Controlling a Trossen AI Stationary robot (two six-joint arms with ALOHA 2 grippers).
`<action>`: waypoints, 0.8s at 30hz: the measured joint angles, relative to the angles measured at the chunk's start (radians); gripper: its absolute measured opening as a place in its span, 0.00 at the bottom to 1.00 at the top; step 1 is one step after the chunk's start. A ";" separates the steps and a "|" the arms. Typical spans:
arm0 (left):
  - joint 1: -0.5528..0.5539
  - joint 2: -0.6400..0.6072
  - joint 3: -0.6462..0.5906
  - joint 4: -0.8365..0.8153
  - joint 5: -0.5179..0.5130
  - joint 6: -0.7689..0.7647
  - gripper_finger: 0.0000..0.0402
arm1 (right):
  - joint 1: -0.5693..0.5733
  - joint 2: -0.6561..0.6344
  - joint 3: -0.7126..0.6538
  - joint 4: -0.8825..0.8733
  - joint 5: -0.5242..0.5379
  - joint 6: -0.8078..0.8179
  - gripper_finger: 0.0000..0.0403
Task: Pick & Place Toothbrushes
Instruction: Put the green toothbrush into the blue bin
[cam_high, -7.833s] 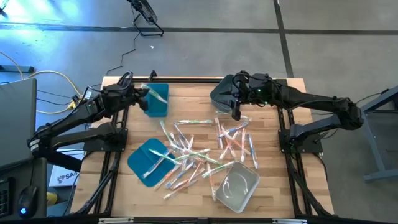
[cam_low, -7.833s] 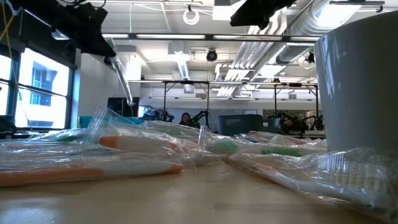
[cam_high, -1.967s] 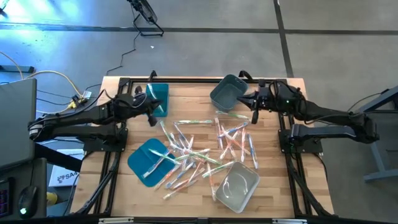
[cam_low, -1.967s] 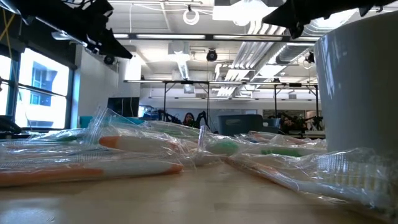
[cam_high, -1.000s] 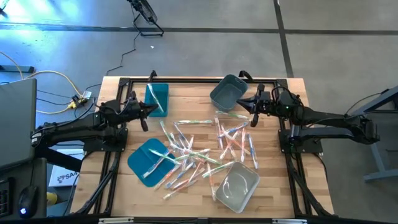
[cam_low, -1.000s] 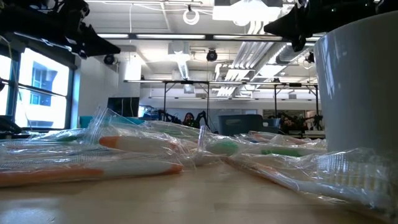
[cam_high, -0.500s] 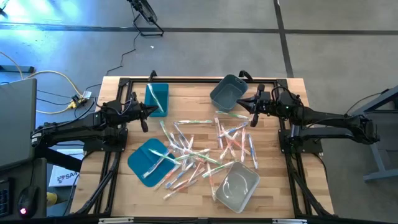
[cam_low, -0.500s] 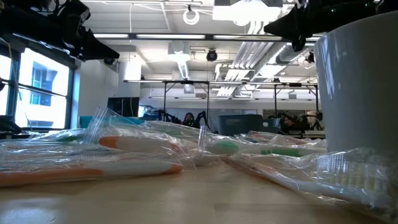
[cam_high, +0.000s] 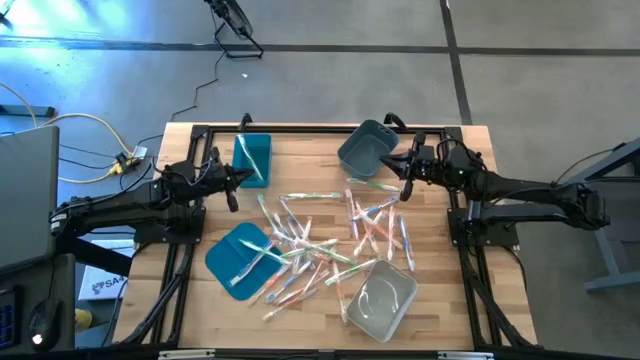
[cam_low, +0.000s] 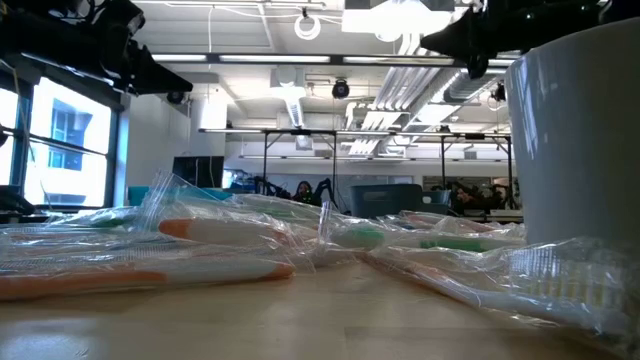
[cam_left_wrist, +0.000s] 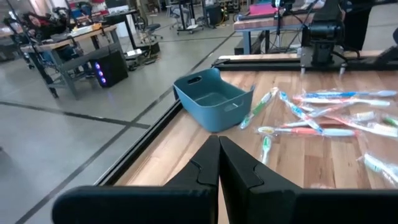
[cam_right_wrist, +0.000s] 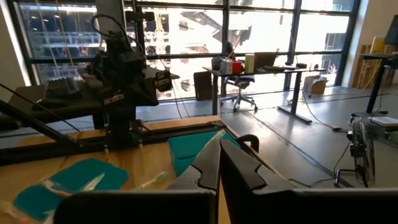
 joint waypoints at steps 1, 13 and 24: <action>0.000 0.000 0.000 -0.001 0.000 0.005 0.00 | 0.000 0.008 0.000 0.007 0.000 0.008 0.01; 0.000 0.000 0.000 -0.006 -0.006 -0.001 0.00 | -0.001 0.169 0.000 0.146 0.101 -0.030 0.01; 0.000 0.000 0.000 -0.005 -0.054 -0.002 0.00 | 0.000 0.209 0.161 -0.201 0.224 -0.038 0.01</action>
